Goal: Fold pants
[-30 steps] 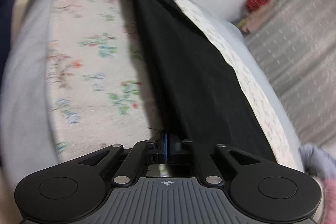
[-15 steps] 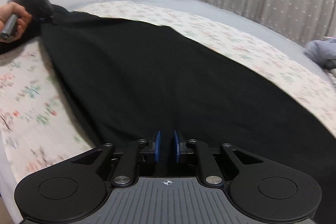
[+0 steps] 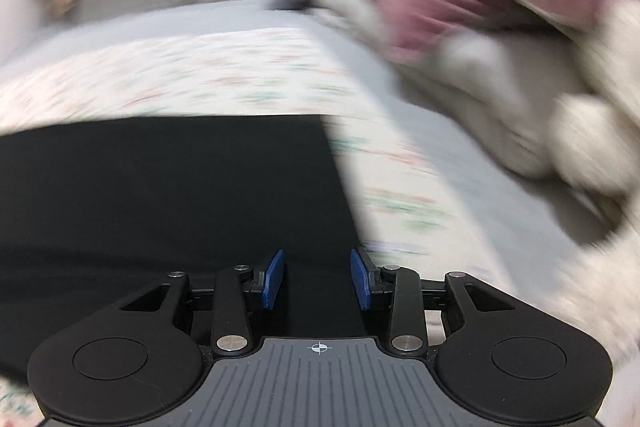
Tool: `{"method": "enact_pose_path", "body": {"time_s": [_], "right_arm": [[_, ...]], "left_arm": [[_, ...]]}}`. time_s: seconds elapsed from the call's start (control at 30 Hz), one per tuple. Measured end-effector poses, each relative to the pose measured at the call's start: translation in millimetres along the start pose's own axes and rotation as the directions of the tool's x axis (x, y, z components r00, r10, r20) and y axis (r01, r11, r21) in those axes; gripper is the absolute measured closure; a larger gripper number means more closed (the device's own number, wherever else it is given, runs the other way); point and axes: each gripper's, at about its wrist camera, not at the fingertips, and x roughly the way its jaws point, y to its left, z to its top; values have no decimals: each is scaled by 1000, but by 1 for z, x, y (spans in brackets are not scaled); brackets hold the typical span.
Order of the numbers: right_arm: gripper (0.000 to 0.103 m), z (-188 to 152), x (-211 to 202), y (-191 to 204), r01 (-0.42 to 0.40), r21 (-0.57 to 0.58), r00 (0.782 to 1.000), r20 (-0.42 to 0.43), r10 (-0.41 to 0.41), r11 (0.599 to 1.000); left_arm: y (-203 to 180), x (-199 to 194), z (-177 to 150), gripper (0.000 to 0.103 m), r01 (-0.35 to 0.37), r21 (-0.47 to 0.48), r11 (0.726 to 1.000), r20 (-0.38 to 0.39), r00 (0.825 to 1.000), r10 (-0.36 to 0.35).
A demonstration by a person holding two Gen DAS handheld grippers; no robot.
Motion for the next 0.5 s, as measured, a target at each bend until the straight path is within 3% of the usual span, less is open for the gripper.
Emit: {"method": "enact_pose_path", "body": {"time_s": [0.07,0.13,0.17,0.27,0.3,0.43,0.5], "right_arm": [[58,-2,-3,-15,40,59,999,2,-40,997],[58,-6,-14,-22,103,102,994,10,-105,989],[58,-7,-23,-29,89,137,996,18,-93,987],[56,-9,-56,-48,-92,278,995,73,74,956],[54,-7,-64,-50,-138,305,990,83,118,942],[53,-8,-72,-68,-231,365,973,59,225,902],[53,-17,-67,-80,-280,443,954,34,296,852]], "left_arm": [[-4,-3,0,61,-29,15,999,6,1000,29],[-9,-13,-2,51,-57,37,998,31,998,56],[-12,-19,-2,44,-63,44,997,49,997,61],[-20,-41,-1,19,-48,54,997,95,995,43],[-23,-49,0,15,-56,61,997,117,992,49],[-34,-76,-1,15,-105,98,990,213,973,82],[-42,-86,-6,15,-110,124,986,250,965,76]]}}
